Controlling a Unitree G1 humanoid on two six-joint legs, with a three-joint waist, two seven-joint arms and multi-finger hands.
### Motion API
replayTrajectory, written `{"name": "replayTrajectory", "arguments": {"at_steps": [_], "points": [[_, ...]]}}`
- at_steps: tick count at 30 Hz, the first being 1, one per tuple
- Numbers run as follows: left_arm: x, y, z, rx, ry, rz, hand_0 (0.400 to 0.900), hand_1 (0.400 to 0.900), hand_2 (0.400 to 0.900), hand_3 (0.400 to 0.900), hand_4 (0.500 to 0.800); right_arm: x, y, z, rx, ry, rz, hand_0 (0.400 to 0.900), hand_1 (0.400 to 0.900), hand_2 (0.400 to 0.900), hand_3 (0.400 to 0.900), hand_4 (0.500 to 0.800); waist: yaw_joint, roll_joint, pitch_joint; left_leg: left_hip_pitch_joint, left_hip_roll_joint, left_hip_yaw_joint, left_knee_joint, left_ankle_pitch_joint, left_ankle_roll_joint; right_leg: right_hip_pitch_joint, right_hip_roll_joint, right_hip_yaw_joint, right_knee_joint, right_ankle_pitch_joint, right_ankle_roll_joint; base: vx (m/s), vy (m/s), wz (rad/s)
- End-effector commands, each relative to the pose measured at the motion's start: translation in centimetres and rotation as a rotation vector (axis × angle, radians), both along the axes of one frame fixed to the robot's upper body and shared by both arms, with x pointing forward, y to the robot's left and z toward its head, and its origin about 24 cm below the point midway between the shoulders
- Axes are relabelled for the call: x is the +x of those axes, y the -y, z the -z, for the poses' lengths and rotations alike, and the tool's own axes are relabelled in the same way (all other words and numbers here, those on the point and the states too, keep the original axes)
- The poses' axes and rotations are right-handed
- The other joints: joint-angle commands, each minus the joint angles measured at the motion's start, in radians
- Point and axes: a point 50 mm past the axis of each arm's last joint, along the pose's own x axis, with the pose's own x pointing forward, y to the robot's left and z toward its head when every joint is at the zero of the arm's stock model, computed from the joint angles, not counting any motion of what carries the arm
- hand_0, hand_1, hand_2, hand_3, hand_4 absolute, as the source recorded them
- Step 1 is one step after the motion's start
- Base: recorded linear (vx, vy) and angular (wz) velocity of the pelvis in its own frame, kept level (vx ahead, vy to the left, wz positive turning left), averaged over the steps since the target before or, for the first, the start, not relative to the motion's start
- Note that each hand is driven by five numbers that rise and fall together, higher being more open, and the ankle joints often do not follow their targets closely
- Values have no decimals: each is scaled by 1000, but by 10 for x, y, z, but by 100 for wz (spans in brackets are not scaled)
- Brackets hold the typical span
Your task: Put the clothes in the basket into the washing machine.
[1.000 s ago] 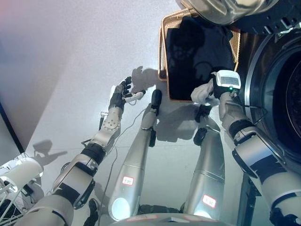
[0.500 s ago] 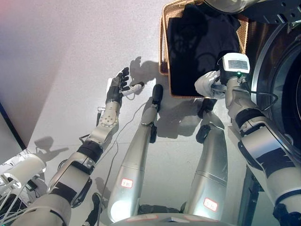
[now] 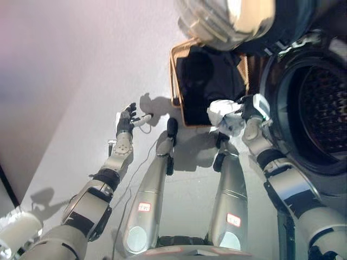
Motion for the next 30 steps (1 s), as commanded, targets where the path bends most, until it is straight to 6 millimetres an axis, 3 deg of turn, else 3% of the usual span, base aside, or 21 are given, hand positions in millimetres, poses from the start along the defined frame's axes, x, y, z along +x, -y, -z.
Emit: {"name": "replayTrajectory", "arguments": {"at_steps": [1,7,9,13,22,27,30], "points": [[-7,-29,10,20,-29,-119,900,900,900,900,800,-17,12,21,283,52,89,400,400,400,400,500,-4,-33,-76,33,36,-36,27,-91,-109,109,-43,-10,-170,160,85,154,-44,-18],[-15,-38,22,16,-74,-144,900,900,900,900,800,-40,16,54,855,167,292,400,400,400,400,500,-16,-40,-117,184,46,-28,-49,-92,-108,253,-26,-24,-249,172,88,135,-20,-15],[-18,-39,26,2,-90,-154,900,900,900,900,800,-46,21,59,1061,256,394,400,400,400,400,500,-21,-32,-135,223,50,-23,-73,-94,-107,278,-21,-20,-264,172,88,116,6,-16],[-20,-34,31,-23,-100,-142,900,900,900,900,800,-53,39,61,1295,408,541,400,400,400,400,500,-27,-10,-159,257,47,-19,-79,-103,-104,300,-22,-10,-259,159,87,66,5,-5],[-32,-38,48,-56,-175,-159,900,900,900,900,800,-61,80,48,1614,744,806,400,400,400,400,500,-30,38,-194,274,38,-9,-100,-98,-99,292,-22,18,-250,144,83,20,-4,-1],[-35,-36,53,-59,-195,-147,900,900,900,900,800,-69,105,39,1689,899,938,400,400,400,400,500,-24,64,-213,273,31,-8,-113,-94,-98,284,-26,27,-249,139,86,0,0,0],[-36,-36,52,-65,-189,-138,900,900,900,900,800,-74,126,24,1706,1003,1000,400,400,400,400,500,-21,83,-225,270,25,-6,-121,-90,-99,274,-31,35,-246,137,89,18,32,-1]]}}
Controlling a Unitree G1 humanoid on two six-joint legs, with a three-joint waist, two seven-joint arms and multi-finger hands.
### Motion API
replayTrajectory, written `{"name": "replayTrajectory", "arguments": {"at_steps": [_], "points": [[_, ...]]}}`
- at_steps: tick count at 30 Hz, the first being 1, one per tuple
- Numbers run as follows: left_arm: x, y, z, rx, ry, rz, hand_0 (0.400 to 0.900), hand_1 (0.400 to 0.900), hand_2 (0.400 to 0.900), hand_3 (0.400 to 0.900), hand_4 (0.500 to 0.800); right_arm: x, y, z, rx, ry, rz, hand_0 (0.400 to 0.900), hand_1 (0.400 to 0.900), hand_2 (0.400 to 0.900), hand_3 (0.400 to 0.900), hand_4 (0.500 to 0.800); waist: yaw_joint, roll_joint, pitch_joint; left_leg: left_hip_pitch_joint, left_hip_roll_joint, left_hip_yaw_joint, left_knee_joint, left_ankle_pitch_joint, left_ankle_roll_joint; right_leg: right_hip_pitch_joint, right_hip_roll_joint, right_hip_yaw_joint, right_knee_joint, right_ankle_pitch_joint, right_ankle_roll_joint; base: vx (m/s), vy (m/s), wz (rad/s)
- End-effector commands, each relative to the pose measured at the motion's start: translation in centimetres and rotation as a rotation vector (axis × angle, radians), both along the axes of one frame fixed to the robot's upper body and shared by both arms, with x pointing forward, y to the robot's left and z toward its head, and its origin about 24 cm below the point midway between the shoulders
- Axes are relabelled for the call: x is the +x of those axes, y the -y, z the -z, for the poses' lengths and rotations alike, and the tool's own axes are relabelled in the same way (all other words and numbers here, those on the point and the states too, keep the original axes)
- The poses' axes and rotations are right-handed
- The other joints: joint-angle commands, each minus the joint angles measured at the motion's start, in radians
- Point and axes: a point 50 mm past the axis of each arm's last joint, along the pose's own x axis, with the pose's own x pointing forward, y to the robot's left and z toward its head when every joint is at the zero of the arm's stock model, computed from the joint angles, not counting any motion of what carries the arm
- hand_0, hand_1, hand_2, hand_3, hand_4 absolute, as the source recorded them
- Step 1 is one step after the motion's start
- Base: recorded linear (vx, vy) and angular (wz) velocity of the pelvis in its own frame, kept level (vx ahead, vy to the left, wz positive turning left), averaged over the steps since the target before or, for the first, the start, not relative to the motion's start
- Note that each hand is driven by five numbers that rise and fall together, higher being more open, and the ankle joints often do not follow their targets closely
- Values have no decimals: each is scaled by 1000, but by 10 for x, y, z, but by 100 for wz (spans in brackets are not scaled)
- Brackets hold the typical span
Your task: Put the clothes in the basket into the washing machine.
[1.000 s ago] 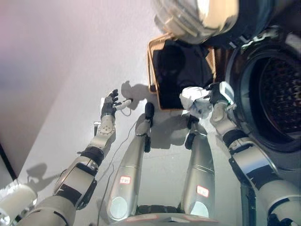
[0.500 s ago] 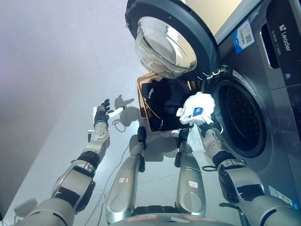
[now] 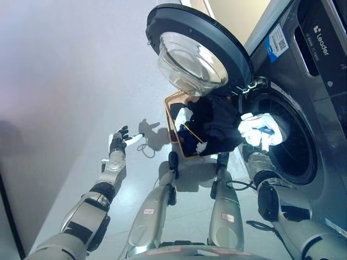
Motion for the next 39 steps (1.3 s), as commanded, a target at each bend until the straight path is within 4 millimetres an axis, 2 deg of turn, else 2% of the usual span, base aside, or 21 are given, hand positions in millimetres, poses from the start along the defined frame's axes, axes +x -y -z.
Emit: {"name": "replayTrajectory", "arguments": {"at_steps": [1,2,3,4,5,7,11,21,27,32,34,37,38,39], "points": [[-7,-16,5,-23,-1,-88,900,900,900,900,800,-25,85,-46,-142,88,341,400,400,400,400,500,-16,15,-118,-37,13,-44,88,-106,-111,-18,-64,38,-1,75,63,24,36,-2],[-8,-16,3,-31,16,-81,900,900,900,900,800,-27,98,-60,-128,139,415,400,400,400,400,500,-18,25,-124,-37,10,-43,82,-103,-110,-21,-64,42,0,74,64,24,35,-2],[-8,-15,3,-32,16,-78,900,900,900,900,800,-28,99,-60,-128,140,420,459,459,459,459,535,-15,27,-125,-37,10,-43,80,-102,-110,-23,-64,43,1,74,64,0,0,0],[-9,-14,4,-37,18,-73,900,900,900,900,800,-30,104,-66,-102,187,484,627,627,627,627,636,-15,33,-127,-35,11,-43,77,-103,-111,-23,-62,44,3,69,65,0,0,0],[-11,-15,5,-43,20,-70,900,900,900,900,800,-35,114,-74,-104,213,533,900,900,900,900,800,-19,35,-132,-35,9,-45,72,-97,-112,-24,-62,48,3,69,65,0,0,0],[-13,-15,6,-40,17,-60,900,900,900,900,800,-44,125,-77,-107,220,582,900,900,900,900,800,-22,36,-139,-34,8,-46,64,-92,-115,-23,-62,47,4,66,66,0,0,0],[-15,-18,8,-34,8,-64,900,900,900,900,800,-49,129,-75,-119,188,584,900,900,900,900,800,-26,35,-144,-29,10,-46,57,-91,-115,-23,-62,48,3,66,66,4,3,-3],[-13,-13,9,-42,9,-67,900,900,900,900,800,-35,98,-49,-119,142,444,900,900,900,900,800,-28,18,-141,-37,11,-31,73,-96,-113,-22,-59,53,-1,73,61,-3,2,-3],[-13,-16,8,-41,11,-76,900,900,900,900,800,-29,87,-43,-159,111,354,900,900,900,900,800,-28,6,-140,-37,15,-28,81,-100,-113,-16,-56,53,-1,73,58,0,0,0],[-11,-18,5,-38,31,-75,900,900,900,900,800,-22,80,-42,-313,44,170,900,900,900,900,800,-29,-15,-134,-36,22,-23,95,-105,-114,-9,-52,51,2,73,54,1,-8,-2],[-10,-17,3,-34,40,-67,900,900,900,900,800,-21,77,-40,-432,-39,42,900,900,900,900,800,-27,-25,-130,-37,25,-22,103,-107,-114,-2,-49,49,1,73,52,-8,-32,-4],[-7,-14,-2,-18,62,-39,900,900,900,900,800,-17,70,-37,-704,-237,-248,900,900,900,900,800,-24,-39,-124,-34,34,-20,113,-115,-117,6,-43,46,5,69,49,-27,-33,-2],[-7,-14,-2,-18,64,-40,900,900,900,900,800,-16,70,-37,-706,-237,-249,900,900,900,900,800,-26,-39,-123,-37,32,-20,111,-107,-116,3,-45,46,3,75,49,-25,-25,-3],[-4,-12,-6,3,80,-15,900,900,900,900,800,-11,61,-36,-934,-378,-446,900,900,900,900,800,-24,-48,-118,-31,38,-19,120,-114,-116,9,-38,47,7,72,47,-21,-29,-4]]}}
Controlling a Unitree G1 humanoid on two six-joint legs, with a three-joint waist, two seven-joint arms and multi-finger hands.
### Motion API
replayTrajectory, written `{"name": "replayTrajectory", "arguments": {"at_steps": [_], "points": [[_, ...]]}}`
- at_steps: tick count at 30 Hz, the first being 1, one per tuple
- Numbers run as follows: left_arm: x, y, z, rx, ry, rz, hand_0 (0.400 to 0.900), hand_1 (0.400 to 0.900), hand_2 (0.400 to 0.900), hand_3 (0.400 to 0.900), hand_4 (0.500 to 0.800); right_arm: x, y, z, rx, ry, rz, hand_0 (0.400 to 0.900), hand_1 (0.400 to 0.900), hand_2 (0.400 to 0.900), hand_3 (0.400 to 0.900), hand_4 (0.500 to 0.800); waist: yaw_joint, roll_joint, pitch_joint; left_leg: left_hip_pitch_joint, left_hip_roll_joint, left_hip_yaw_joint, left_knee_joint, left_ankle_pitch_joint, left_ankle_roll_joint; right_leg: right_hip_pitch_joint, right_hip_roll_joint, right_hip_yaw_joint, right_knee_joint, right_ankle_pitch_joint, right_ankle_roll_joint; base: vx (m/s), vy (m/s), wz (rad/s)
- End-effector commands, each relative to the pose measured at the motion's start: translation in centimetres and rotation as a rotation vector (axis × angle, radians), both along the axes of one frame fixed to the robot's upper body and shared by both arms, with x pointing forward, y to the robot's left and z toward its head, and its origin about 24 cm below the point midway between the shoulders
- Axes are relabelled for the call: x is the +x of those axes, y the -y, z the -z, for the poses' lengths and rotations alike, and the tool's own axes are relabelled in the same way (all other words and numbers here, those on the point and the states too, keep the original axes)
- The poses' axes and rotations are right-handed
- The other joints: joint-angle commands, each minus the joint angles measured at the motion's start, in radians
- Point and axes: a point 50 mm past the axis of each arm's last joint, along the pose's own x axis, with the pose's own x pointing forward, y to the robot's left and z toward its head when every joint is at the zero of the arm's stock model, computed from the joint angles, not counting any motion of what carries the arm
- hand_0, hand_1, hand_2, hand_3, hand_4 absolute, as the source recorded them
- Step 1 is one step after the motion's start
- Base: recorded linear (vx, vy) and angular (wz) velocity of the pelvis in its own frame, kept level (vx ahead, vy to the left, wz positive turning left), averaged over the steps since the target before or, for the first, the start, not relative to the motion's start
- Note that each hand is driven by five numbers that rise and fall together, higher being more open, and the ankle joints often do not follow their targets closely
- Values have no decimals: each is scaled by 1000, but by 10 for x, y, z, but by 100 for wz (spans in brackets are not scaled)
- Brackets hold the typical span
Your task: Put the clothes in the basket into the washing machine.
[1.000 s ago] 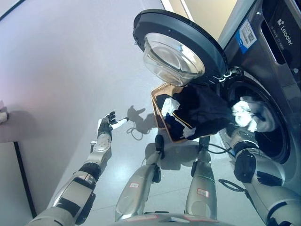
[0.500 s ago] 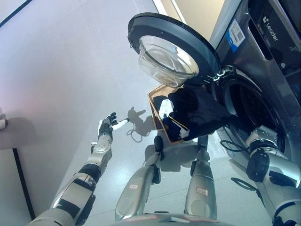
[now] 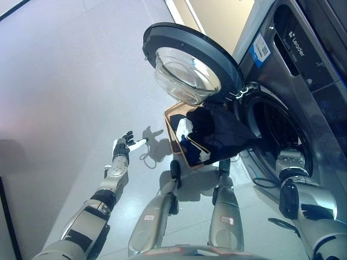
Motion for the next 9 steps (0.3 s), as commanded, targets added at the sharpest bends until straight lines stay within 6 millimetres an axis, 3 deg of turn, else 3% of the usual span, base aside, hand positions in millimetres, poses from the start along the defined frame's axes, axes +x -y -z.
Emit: {"name": "replayTrajectory", "arguments": {"at_steps": [1,7,9], "points": [[8,-17,-17,73,95,-26,900,900,900,900,800,2,-3,-2,-499,-313,-320,900,900,900,900,800,11,-38,-42,-41,56,-41,142,-122,-126,12,-29,21,24,54,32,-14,-40,-4],[5,-19,-11,115,63,-3,900,900,900,900,800,9,-45,19,-949,-574,-716,900,900,900,900,800,5,-74,-44,-5,69,-44,154,-128,-124,60,-13,15,16,57,30,28,-25,-7],[3,-20,-10,120,58,-1,900,900,900,900,800,8,-50,22,-961,-579,-742,900,900,900,900,800,3,-80,-51,3,69,-44,151,-127,-122,71,-13,12,10,59,30,22,-2,-3]]}}
